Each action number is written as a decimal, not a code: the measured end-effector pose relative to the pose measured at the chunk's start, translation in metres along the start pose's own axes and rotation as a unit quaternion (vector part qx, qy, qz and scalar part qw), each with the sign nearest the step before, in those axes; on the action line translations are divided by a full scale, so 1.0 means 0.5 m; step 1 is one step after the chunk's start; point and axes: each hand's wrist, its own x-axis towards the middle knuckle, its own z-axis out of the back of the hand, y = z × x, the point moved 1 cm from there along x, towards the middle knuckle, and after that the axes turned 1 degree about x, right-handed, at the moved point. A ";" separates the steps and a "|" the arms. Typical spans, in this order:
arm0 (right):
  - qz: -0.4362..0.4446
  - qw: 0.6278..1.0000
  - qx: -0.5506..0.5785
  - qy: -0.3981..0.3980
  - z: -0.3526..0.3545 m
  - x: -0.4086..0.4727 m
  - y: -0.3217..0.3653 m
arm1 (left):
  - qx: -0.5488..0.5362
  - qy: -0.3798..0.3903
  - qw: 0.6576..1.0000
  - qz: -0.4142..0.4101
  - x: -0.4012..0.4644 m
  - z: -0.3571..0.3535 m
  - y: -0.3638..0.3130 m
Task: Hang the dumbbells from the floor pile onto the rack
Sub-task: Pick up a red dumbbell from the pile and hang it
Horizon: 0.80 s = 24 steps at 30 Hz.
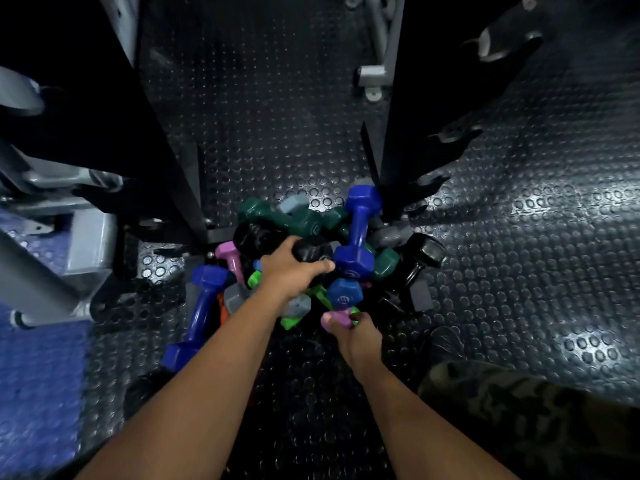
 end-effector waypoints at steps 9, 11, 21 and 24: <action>-0.007 0.996 -0.089 -0.003 0.050 0.019 0.001 | -0.139 -0.015 0.985 0.100 -0.026 0.254 0.154; -0.009 0.994 -0.102 -0.023 0.070 0.018 -0.004 | -0.109 -0.088 0.986 0.094 -0.018 0.282 0.180; 0.068 0.969 -0.181 -0.150 0.059 -0.044 -0.049 | 0.308 -0.059 0.944 -0.101 0.025 0.099 0.094; 0.106 0.968 -0.158 -0.166 0.053 -0.056 -0.025 | 0.471 0.036 0.881 -0.026 0.048 0.043 0.119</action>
